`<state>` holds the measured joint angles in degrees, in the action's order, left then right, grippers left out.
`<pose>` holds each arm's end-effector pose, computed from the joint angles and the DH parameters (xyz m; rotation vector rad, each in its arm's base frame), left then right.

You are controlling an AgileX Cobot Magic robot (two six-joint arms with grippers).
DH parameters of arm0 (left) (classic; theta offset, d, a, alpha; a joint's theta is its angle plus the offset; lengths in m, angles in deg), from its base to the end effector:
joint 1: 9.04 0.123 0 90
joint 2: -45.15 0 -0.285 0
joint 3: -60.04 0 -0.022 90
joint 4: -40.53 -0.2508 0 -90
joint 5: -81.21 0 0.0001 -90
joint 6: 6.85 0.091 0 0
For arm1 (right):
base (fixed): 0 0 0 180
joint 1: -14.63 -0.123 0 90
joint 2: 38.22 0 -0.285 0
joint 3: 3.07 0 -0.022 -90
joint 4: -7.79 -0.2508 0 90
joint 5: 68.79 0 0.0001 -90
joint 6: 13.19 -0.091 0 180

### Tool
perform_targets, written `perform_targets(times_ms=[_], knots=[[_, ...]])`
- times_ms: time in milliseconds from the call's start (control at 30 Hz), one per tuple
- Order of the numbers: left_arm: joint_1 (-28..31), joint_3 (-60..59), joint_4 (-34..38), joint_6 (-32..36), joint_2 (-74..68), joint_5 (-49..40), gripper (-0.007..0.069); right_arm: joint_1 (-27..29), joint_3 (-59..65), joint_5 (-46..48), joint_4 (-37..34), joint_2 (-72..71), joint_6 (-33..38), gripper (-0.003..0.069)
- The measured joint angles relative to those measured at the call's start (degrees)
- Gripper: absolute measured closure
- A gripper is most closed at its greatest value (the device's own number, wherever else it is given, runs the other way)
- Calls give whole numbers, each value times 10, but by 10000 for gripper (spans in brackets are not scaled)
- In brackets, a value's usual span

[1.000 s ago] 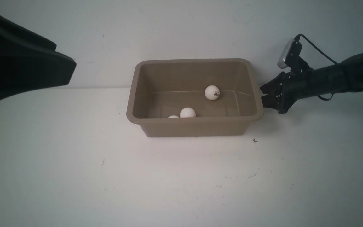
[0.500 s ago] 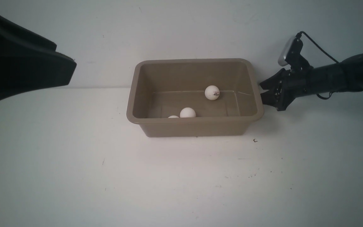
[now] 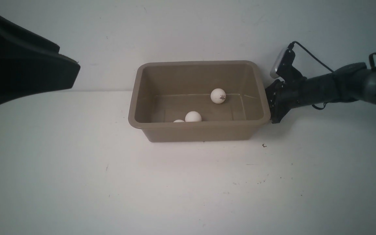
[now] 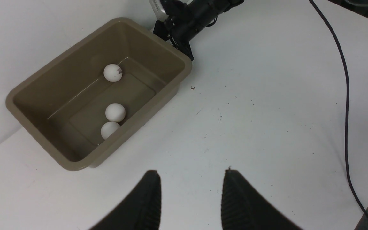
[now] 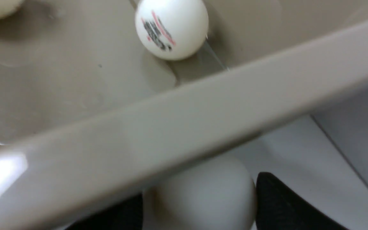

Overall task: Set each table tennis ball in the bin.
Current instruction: Use the right arm to clamp the table tennis ball closest to it, then use the right arm to put the table tennis ball into the box

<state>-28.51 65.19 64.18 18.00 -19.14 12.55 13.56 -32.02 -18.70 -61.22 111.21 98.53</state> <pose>0.1287 -0.0816 0.4776 0.8627 2.0062 -0.4565 0.5089 0.0747 0.1085 -1.2620 1.8216 0.5207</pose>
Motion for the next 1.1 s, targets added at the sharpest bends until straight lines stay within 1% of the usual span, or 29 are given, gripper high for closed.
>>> perform_targets(times_ms=[100,367,467,633,700,800,933,967,1033,1067,1100], knots=[[0,0,0,0,0,0,377,-1,0,-14,0,1,-13,292],[0,0,0,0,0,0,377,1,0,-22,-2,2,-24,295],[0,0,0,0,0,0,377,16,0,-13,-2,2,-40,295],[0,0,0,0,0,0,377,65,0,26,12,-17,-88,295],[0,0,0,0,0,0,377,87,0,55,19,-48,-115,295],[0,0,1,0,0,0,377,94,0,93,22,-103,-137,295],[0,0,0,0,0,0,377,61,0,98,22,-166,-156,295],[0,0,-1,0,0,0,377,25,0,82,27,-189,-171,295],[0,0,-3,0,0,0,377,-5,-1,68,36,-199,-184,295],[0,0,-5,0,0,-1,377,-39,-1,47,54,-202,-201,295],[0,0,-7,0,0,-1,377,-54,-1,38,64,-202,-207,295]])
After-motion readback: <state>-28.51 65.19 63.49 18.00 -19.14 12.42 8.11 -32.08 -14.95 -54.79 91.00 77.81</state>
